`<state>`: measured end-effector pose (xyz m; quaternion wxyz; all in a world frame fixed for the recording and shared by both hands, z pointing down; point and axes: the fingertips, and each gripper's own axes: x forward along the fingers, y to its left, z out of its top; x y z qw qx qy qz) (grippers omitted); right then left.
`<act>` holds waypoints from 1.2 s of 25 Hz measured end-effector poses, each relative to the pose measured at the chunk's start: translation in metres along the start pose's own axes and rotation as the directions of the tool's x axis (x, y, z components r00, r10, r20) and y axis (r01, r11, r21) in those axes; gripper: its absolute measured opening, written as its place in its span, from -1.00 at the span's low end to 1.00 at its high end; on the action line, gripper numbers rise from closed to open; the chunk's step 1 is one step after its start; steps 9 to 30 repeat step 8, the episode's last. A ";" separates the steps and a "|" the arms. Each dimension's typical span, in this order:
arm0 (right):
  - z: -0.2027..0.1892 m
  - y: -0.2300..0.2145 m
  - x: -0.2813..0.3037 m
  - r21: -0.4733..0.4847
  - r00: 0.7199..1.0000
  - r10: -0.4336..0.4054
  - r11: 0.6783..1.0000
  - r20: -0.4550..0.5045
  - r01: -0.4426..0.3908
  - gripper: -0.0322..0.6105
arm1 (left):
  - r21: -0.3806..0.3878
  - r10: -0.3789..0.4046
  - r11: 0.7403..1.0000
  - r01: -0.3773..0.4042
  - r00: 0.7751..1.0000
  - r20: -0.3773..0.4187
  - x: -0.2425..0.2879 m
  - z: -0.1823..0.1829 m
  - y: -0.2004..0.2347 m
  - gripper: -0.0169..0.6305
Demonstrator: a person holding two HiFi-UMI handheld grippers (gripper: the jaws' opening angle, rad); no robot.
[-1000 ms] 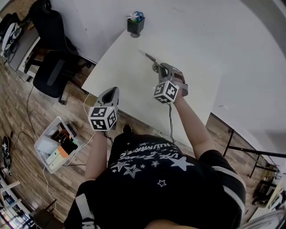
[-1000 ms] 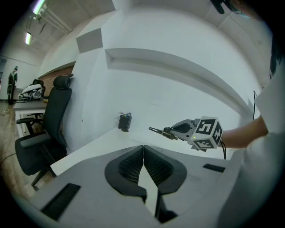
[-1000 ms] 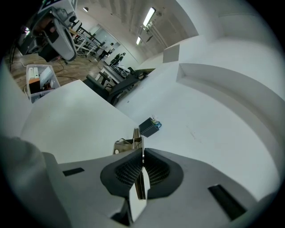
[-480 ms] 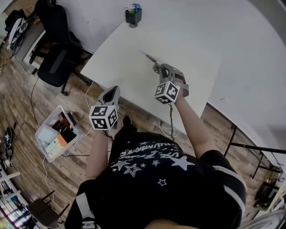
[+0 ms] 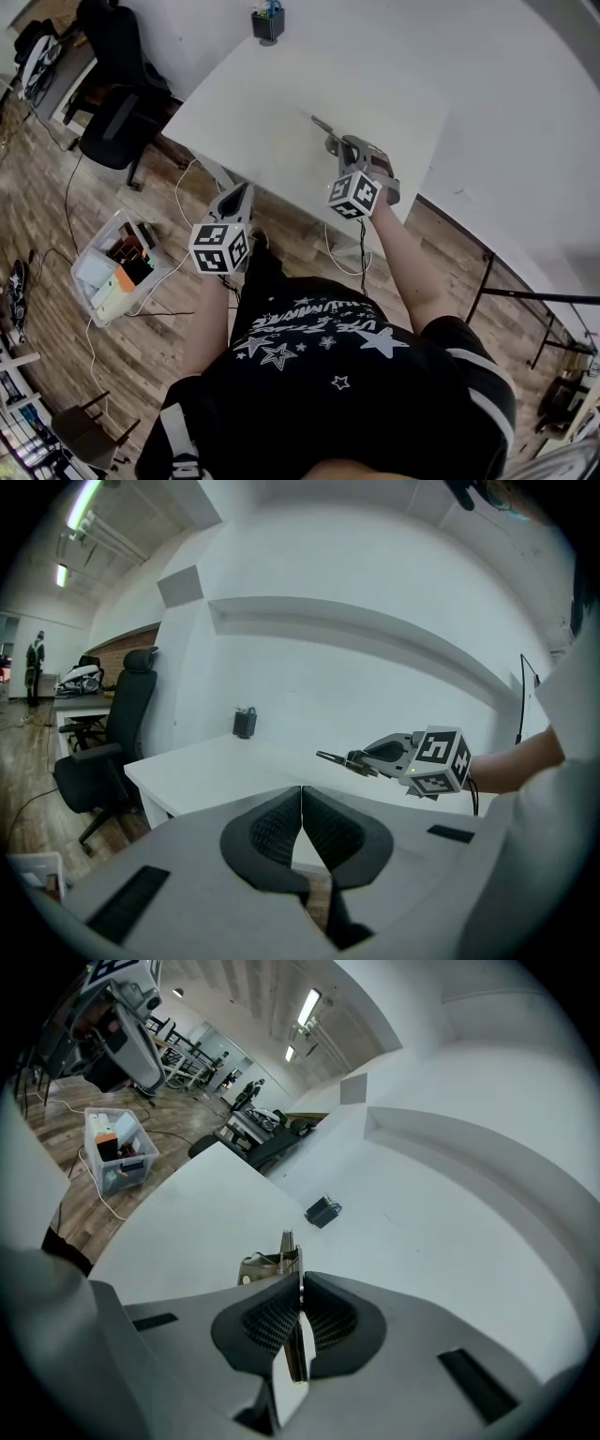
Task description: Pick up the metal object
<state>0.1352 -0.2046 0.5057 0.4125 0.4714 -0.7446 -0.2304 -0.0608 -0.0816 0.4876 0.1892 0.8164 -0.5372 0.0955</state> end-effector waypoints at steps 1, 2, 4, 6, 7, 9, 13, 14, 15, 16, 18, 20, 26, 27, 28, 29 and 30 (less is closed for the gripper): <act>-0.003 0.002 -0.007 -0.001 1.000 0.003 1.000 -0.001 -0.003 -0.75 | -0.002 0.002 1.000 -0.002 1.000 -0.001 -0.005 -0.003 -0.004 -0.89; -0.006 0.004 -0.014 -0.002 1.000 0.007 1.000 -0.001 -0.007 -0.75 | -0.003 0.004 1.000 -0.004 1.000 0.000 -0.010 -0.006 -0.009 -0.89; -0.010 0.008 -0.027 -0.003 1.000 0.011 1.000 0.003 -0.011 -0.75 | 0.001 0.007 1.000 -0.007 1.000 0.005 -0.019 -0.009 -0.017 -0.89; -0.013 0.011 -0.038 -0.003 1.000 0.012 1.000 0.009 -0.012 -0.75 | 0.006 0.012 1.000 -0.012 1.000 0.013 -0.026 -0.011 -0.023 -0.89; -0.014 0.013 -0.043 -0.004 1.000 0.012 1.000 0.013 -0.012 -0.75 | 0.008 0.015 1.000 -0.015 1.000 0.016 -0.029 -0.012 -0.026 -0.89; -0.016 0.014 -0.049 -0.004 1.000 0.012 1.000 0.017 -0.012 -0.74 | 0.010 0.018 1.000 -0.018 1.000 0.020 -0.032 -0.013 -0.029 -0.89; -0.016 0.014 -0.049 -0.004 1.000 0.012 1.000 0.017 -0.012 -0.74 | 0.010 0.018 1.000 -0.018 1.000 0.020 -0.032 -0.013 -0.029 -0.89; -0.016 0.014 -0.049 -0.004 1.000 0.012 1.000 0.017 -0.012 -0.74 | 0.010 0.018 1.000 -0.018 1.000 0.020 -0.032 -0.013 -0.029 -0.89; -0.016 0.014 -0.049 -0.004 1.000 0.012 1.000 0.017 -0.012 -0.74 | 0.010 0.018 1.000 -0.018 1.000 0.020 -0.032 -0.013 -0.029 -0.89; -0.016 0.014 -0.049 -0.004 1.000 0.012 1.000 0.017 -0.012 -0.74 | 0.010 0.018 1.000 -0.018 1.000 0.020 -0.032 -0.013 -0.029 -0.89; -0.016 0.014 -0.049 -0.004 1.000 0.012 1.000 0.017 -0.012 -0.74 | 0.010 0.018 1.000 -0.018 1.000 0.020 -0.032 -0.013 -0.029 -0.89; -0.016 0.014 -0.049 -0.004 1.000 0.012 1.000 0.017 -0.012 -0.74 | 0.010 0.018 1.000 -0.018 1.000 0.020 -0.032 -0.013 -0.029 -0.89; -0.016 0.014 -0.049 -0.004 1.000 0.012 1.000 0.017 -0.012 -0.74 | 0.010 0.018 1.000 -0.018 1.000 0.020 -0.032 -0.013 -0.029 -0.89; -0.016 0.014 -0.049 -0.004 1.000 0.012 1.000 0.017 -0.012 -0.74 | 0.010 0.018 1.000 -0.018 1.000 0.020 -0.032 -0.013 -0.029 -0.89; -0.016 0.014 -0.049 -0.004 1.000 0.012 1.000 0.017 -0.012 -0.74 | 0.010 0.018 1.000 -0.018 1.000 0.020 -0.032 -0.013 -0.029 -0.89; -0.016 0.014 -0.049 -0.004 1.000 0.012 1.000 0.017 -0.012 -0.74 | 0.010 0.018 1.000 -0.018 1.000 0.020 -0.032 -0.013 -0.029 -0.89; -0.016 0.014 -0.049 -0.004 1.000 0.012 1.000 0.017 -0.012 -0.74 | 0.010 0.018 1.000 -0.018 1.000 0.020 -0.032 -0.013 -0.029 -0.89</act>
